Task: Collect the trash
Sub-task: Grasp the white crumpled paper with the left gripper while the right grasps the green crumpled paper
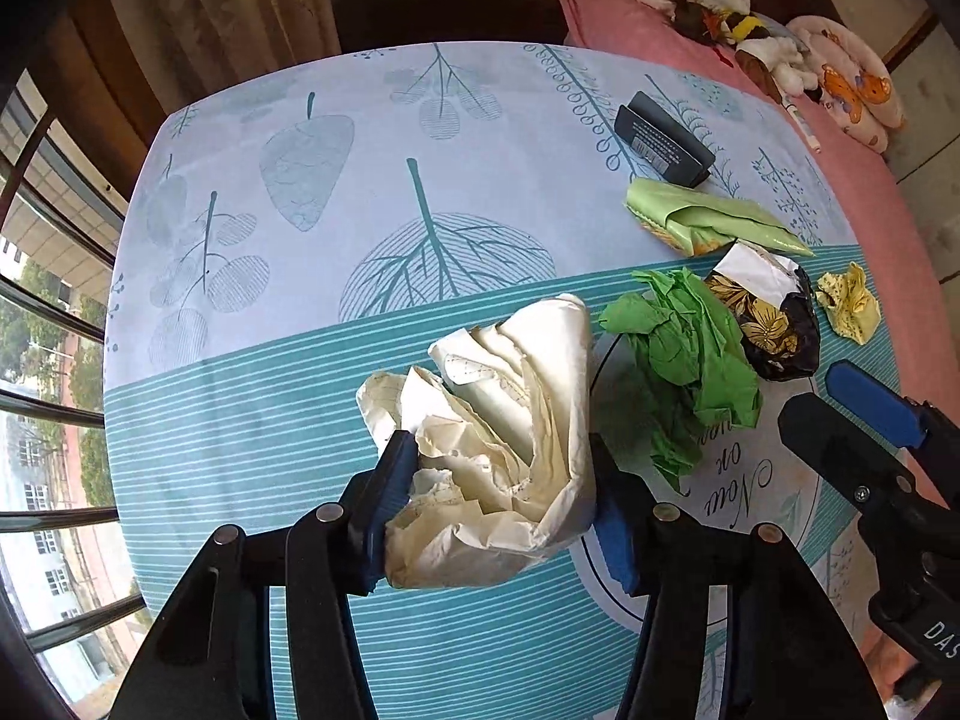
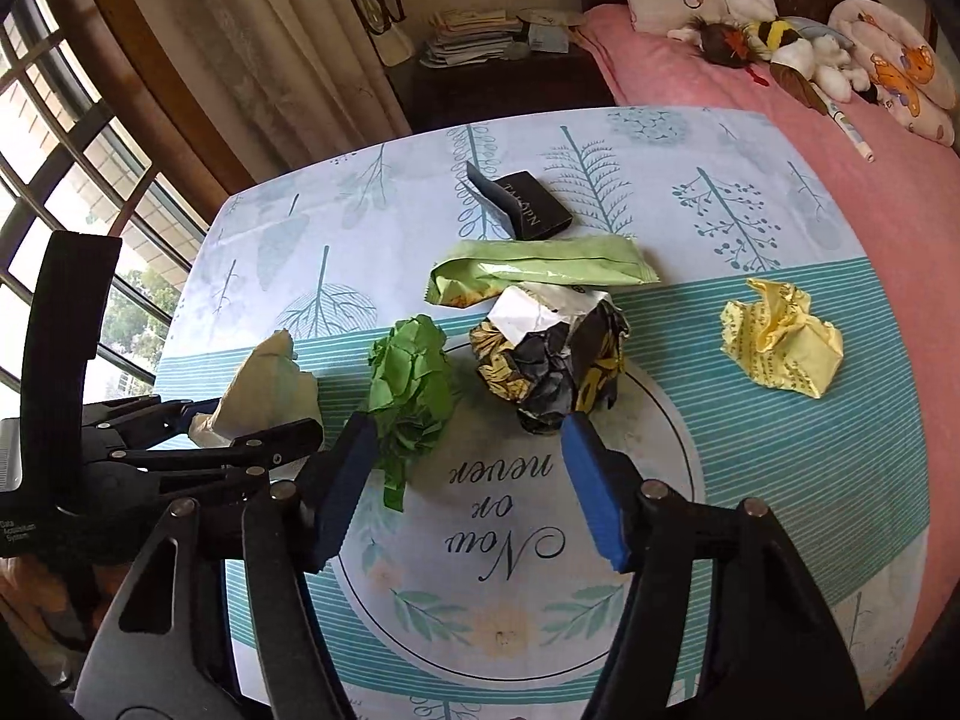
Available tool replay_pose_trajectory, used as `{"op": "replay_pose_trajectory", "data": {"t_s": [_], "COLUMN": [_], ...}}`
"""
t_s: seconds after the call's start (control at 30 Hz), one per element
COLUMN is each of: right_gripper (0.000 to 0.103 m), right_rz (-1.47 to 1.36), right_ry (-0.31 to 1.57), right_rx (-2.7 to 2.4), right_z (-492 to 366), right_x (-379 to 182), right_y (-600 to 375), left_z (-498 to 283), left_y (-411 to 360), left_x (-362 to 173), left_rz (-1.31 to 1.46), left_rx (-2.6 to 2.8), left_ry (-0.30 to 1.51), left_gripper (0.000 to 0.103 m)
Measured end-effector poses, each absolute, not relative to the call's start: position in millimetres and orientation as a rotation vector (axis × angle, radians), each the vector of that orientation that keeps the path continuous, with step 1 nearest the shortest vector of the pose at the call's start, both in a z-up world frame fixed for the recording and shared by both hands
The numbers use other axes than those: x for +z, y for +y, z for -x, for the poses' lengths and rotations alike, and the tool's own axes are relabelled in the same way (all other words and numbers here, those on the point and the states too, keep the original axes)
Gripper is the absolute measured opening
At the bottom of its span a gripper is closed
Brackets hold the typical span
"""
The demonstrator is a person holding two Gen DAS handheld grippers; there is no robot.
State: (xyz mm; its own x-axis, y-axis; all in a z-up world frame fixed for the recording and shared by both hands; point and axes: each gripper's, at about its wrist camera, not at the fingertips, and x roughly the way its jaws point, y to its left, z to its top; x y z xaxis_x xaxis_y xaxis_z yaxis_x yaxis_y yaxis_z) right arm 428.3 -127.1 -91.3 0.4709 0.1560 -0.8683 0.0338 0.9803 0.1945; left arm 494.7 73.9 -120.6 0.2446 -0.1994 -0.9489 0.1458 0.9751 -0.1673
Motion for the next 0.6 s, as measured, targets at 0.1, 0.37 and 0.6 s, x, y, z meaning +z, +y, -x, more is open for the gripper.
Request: {"op": "replay_pose_trajectory", "data": {"t_s": [0.1,0.37,0.6], "right_gripper": [0.053,0.05,0.031], "right_rz": [-0.189,-0.193,-0.179], "right_ry": [1.09,1.143,1.162], "right_rx": [0.115,0.13,0.137], "right_z": [-434.1,-461.2,-469.9], "right_x": [-93.4,-120.8,-135.5], "right_y": [-113.4,-91.5,-84.0], "left_z": [-489.9,-479.1,-467.4], "left_y": [83.6,108.3,113.8], "left_x": [-118.7,-108.1,-86.3], "left_rz": [0.056,0.078,0.089], "left_rx": [-0.213,-0.164,-0.162], "left_ry": [1.296,1.262,1.217], "left_gripper": [0.055,0.055,0.055]}}
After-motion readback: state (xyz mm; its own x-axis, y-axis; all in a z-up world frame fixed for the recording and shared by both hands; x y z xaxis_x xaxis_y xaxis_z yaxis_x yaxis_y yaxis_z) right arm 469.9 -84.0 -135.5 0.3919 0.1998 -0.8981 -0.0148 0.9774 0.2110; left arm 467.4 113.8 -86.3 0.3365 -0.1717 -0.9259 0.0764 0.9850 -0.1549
